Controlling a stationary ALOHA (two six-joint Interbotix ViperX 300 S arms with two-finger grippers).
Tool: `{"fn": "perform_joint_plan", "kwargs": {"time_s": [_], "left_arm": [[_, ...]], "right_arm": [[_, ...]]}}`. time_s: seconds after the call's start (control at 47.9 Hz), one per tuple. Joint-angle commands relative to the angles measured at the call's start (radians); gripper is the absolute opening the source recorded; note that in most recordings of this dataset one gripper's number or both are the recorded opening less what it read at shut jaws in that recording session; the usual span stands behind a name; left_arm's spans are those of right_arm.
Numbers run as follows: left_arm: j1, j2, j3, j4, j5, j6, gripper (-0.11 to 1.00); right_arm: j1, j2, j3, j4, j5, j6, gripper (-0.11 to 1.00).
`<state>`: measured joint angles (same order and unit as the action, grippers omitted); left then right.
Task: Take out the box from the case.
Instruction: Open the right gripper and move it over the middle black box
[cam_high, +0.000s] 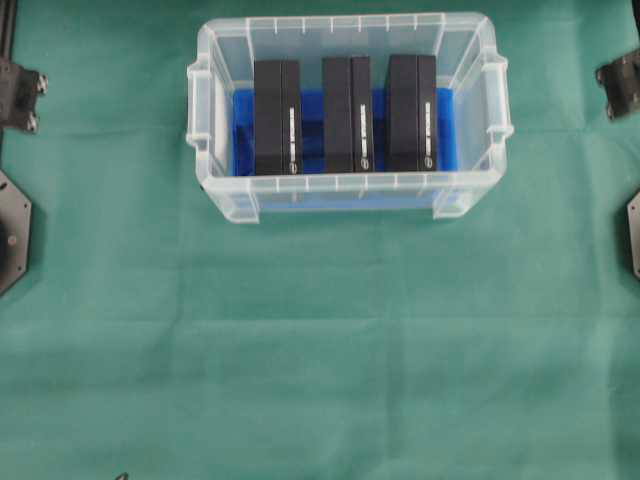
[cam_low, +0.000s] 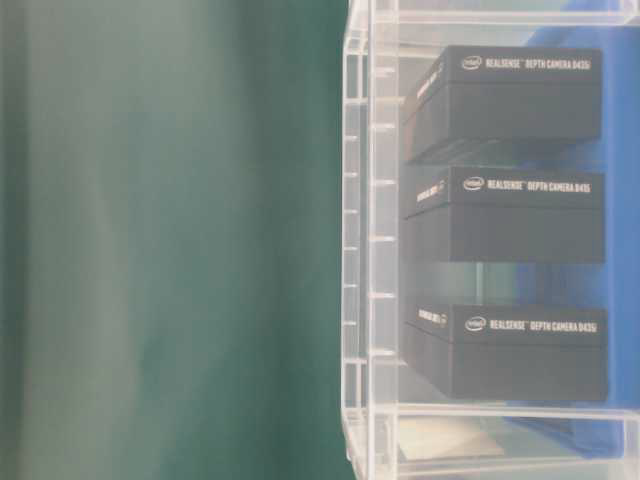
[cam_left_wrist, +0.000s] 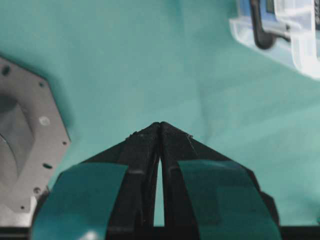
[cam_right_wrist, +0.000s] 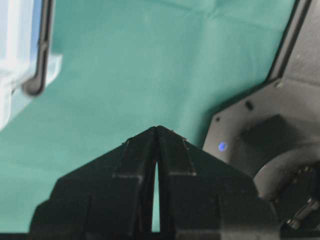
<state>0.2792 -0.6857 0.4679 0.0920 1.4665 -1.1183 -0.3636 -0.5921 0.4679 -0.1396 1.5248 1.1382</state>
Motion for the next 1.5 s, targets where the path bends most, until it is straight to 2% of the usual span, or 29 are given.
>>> {"fn": "perform_joint_plan", "kwargs": {"time_s": [0.0, 0.104, 0.23, 0.689, 0.856, 0.918, 0.96, 1.148, 1.231, 1.294, 1.482], "left_arm": [[0.049, -0.002, -0.026, 0.002, -0.005, 0.035, 0.01], [0.089, 0.0, -0.026, 0.002, -0.006, 0.074, 0.01], [0.12, 0.0, -0.026, -0.002, -0.017, 0.097, 0.01], [0.12, 0.0, -0.021, -0.02, -0.02, 0.103, 0.03], [0.118, 0.0, -0.009, -0.02, -0.02, 0.101, 0.1], [0.115, -0.002, -0.008, -0.021, -0.018, 0.1, 0.18], [0.112, -0.002, -0.008, -0.025, -0.02, 0.097, 0.26], [0.11, -0.002, -0.008, -0.026, -0.018, 0.092, 0.81], [0.11, -0.002, -0.009, -0.026, -0.025, 0.086, 0.97], [0.11, 0.002, -0.009, -0.026, -0.026, 0.084, 0.99], [0.11, 0.002, -0.009, -0.026, -0.025, 0.074, 0.99]], "right_arm": [[-0.04, 0.011, -0.028, -0.002, -0.011, -0.029, 0.0], [-0.075, 0.02, -0.029, -0.003, -0.012, -0.055, 0.0], [-0.087, 0.02, -0.029, -0.002, -0.012, -0.057, 0.0], [-0.089, 0.017, -0.02, 0.006, -0.035, -0.055, 0.0], [-0.087, 0.015, -0.011, 0.008, -0.038, -0.052, 0.01], [-0.087, 0.015, -0.006, 0.008, -0.038, -0.049, 0.09], [-0.087, 0.015, -0.005, 0.008, -0.037, -0.048, 0.18], [-0.087, 0.015, 0.002, -0.006, -0.038, -0.038, 0.75], [-0.087, 0.015, 0.002, -0.014, -0.04, -0.025, 0.91], [-0.087, 0.015, 0.002, -0.017, -0.038, -0.017, 0.96], [-0.087, 0.015, 0.002, -0.026, -0.035, -0.011, 0.95]]}}
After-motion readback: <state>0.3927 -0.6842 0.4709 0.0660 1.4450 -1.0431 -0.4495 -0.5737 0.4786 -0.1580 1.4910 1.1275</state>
